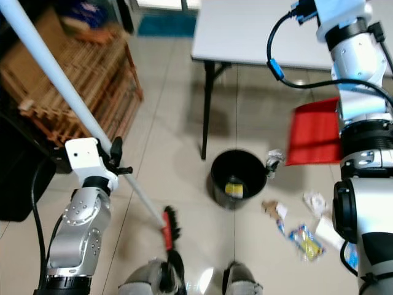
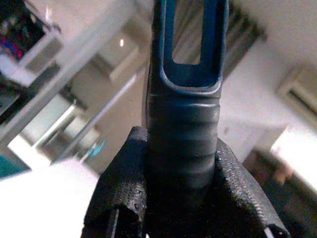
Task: Sweep floor
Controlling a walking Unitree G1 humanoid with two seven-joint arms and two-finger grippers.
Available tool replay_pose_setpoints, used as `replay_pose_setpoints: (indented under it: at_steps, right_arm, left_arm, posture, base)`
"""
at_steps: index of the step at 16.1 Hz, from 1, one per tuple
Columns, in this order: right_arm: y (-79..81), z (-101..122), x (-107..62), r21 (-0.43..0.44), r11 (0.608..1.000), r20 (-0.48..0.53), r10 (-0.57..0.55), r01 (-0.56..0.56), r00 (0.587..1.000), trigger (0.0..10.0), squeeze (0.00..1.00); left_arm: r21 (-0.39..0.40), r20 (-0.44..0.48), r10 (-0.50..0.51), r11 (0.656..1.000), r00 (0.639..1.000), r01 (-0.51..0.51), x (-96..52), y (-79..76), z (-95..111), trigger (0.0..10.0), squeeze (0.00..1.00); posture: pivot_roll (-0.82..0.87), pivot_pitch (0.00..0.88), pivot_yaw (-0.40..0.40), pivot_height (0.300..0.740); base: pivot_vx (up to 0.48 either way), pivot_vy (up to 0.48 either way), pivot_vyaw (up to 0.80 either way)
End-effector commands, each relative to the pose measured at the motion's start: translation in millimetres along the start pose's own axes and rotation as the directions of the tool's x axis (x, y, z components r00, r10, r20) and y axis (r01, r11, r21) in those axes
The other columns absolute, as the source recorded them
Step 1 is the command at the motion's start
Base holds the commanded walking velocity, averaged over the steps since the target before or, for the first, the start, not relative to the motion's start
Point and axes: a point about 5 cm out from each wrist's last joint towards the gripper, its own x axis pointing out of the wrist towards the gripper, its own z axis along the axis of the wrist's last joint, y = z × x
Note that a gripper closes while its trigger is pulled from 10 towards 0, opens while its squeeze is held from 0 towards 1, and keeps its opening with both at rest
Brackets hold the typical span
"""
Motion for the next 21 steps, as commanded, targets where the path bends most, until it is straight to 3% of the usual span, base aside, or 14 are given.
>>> replay_pose_setpoints:
  at_steps: [1,21]
  right_arm:
    - [-12.6,15.8,7.7,-0.010,1.000,0.075,-0.027,0.028,0.997,10.0,0.00]
    - [-12.6,15.8,7.7,-0.010,1.000,0.075,-0.027,0.028,0.997,10.0,0.00]
  left_arm:
    - [-0.002,0.028,0.008,1.000,1.000,-0.008,-1.1,0.8,4.4,10.0,0.00]
    - [-0.002,0.028,0.008,1.000,1.000,-0.008,-1.1,0.8,4.4,10.0,0.00]
  posture:
    - [-0.21,0.226,0.075,0.740]
    - [-0.21,0.226,0.075,0.740]
  base:
    - [0.000,0.000,0.00]
    - [0.000,0.000,0.00]
